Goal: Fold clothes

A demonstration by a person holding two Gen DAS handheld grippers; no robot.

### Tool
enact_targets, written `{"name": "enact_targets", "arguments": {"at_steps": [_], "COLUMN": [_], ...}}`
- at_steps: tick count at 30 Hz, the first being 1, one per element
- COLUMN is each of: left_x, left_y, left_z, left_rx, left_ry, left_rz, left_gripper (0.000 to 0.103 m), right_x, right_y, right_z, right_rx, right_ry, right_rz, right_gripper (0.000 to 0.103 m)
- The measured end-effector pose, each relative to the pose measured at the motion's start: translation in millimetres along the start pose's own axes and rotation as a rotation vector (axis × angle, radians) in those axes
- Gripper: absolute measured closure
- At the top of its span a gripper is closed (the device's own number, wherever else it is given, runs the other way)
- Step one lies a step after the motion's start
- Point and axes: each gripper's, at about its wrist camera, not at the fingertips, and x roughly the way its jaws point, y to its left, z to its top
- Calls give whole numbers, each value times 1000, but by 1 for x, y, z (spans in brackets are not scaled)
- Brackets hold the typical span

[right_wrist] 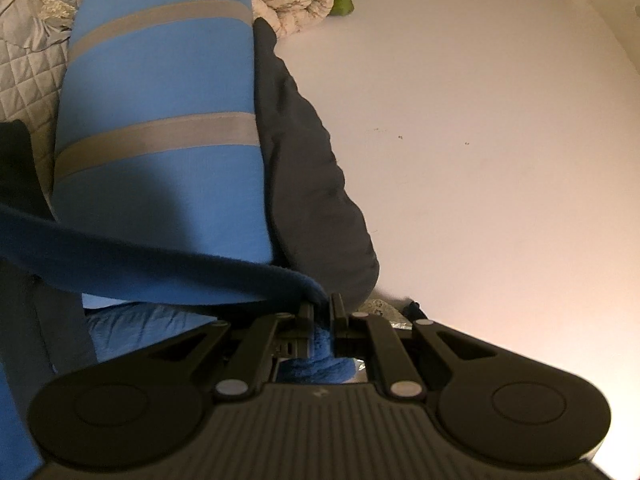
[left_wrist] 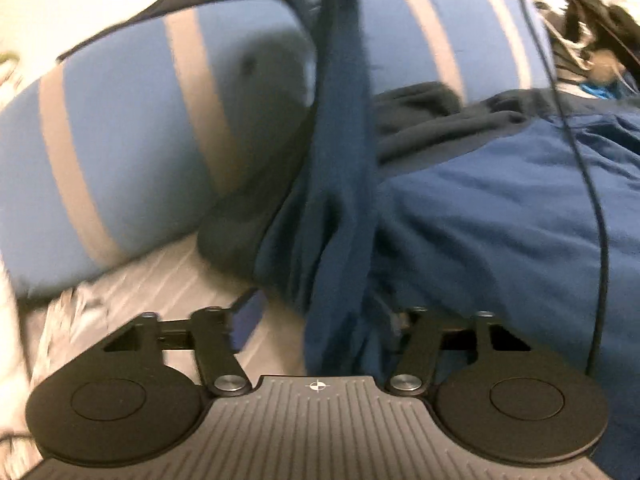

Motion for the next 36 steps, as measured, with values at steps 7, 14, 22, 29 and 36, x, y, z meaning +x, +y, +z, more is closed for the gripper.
{"name": "enact_targets", "arguments": {"at_steps": [7,14,22,29,36], "left_x": [22,12,-6,-2,5], "left_y": [-32,-17,28,14,10], "left_z": [5,0,5,6,1], "left_rx": [214,183,-65,16,60], "left_ry": [47,59,56,61,91], "left_rz": [29,103,92,136,171], "left_gripper": [71,94,95,95,94], "right_x": [4,4,-16,-63,-153], "right_y": [0,7,38,87,189], "right_z": [-10,-41,-121,-179,-205], "right_rx": [21,41,129,83,-84], "right_ry": [22,56,144,162,155], "right_rz": [23,89,285,196,317], "right_gripper": [97,97,97,97,97]}}
